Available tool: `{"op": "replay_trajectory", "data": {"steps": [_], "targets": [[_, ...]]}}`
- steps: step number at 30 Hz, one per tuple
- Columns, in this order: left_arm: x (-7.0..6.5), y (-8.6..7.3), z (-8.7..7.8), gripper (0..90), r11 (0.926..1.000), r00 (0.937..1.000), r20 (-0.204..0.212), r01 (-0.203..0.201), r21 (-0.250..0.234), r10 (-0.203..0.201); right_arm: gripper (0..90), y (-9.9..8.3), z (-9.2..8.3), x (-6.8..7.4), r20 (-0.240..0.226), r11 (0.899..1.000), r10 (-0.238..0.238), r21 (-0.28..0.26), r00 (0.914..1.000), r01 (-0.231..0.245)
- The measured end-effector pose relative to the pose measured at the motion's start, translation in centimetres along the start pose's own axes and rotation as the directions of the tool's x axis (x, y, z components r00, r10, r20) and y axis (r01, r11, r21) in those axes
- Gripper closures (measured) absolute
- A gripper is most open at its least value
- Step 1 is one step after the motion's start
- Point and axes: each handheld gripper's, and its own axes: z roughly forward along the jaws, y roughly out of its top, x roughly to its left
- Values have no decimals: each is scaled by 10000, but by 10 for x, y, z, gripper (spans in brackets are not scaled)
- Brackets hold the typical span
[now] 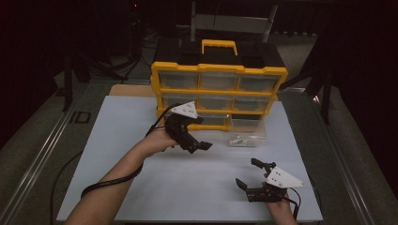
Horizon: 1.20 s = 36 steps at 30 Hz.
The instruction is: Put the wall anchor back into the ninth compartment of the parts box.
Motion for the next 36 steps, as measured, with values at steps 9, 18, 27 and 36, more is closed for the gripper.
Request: {"op": "replay_trajectory", "data": {"steps": [9, 18, 27, 36], "targets": [[-11, -38, -25, 1, 9996, 9997, -199, 130, -266, -135, 102, 0, 1, 1, -33, 10000, 9, 44, 10000, -9], [-24, -71, -45, 1, 9989, 9991, -345, 251, -402, -265, 103, -1, 2, 1, -15, 10000, -8, 47, 10000, 8], [-32, -107, -65, 1, 9963, 9956, -697, 578, -644, -623, 102, 0, 1, 1, 13, 10000, -16, 45, 10000, 15], [-37, -139, -75, 1, 9905, 9876, -1069, 1059, -872, -1150, 102, 0, 2, 1, 21, 10000, -24, 74, 10000, 24]]}}
